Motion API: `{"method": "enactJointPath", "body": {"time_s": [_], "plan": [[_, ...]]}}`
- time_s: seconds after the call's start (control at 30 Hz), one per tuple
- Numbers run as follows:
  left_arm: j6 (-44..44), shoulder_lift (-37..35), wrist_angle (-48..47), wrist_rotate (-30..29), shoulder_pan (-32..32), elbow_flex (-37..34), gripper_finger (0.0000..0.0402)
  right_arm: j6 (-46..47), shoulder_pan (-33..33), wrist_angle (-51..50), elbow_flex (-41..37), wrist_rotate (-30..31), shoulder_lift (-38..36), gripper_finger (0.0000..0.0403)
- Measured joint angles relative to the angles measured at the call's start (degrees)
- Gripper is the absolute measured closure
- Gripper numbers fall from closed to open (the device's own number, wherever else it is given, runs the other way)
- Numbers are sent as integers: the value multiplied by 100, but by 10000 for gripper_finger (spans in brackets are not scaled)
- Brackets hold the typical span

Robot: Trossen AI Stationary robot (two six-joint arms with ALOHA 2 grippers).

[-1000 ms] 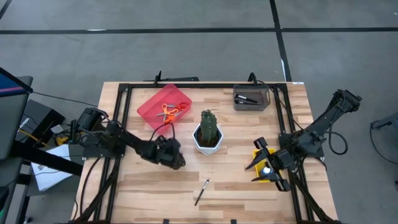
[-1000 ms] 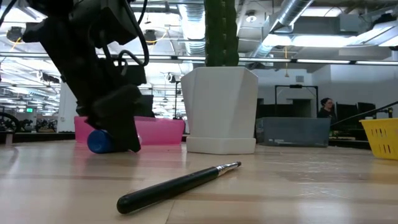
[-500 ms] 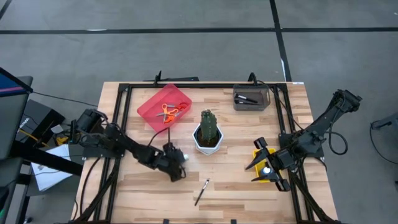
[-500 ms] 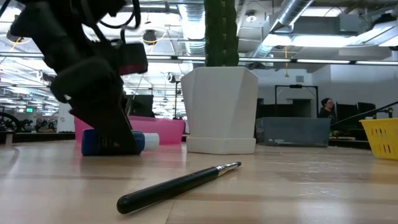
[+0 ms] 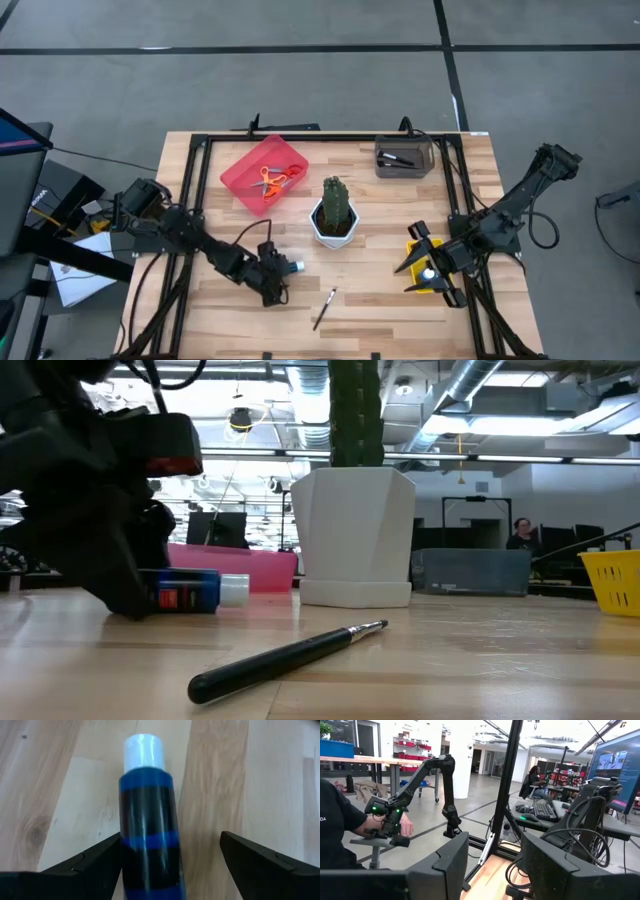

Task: Pick & Place Paint Supplies
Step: Put the blue paint bottle into the yellow bin

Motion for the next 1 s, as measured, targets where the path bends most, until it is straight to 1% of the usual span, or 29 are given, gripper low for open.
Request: {"method": "enactJointPath", "body": {"time_s": [0.17,0.37,0.63,0.83,1.0], "plan": [[-382,-9,-301,-54,-141,17,82,0,0,-13,0,-12,0,225],[-543,-13,-418,-83,-217,20,82,0,1,-13,0,-12,0,225],[-839,-161,-810,135,-251,7,85,0,2,-37,2,-12,0,225],[-1026,-421,-990,286,-252,-21,117,2,15,-52,5,-11,0,225],[-1045,-564,-1001,19,-254,-14,160,2,35,-34,7,-10,0,226]]}}
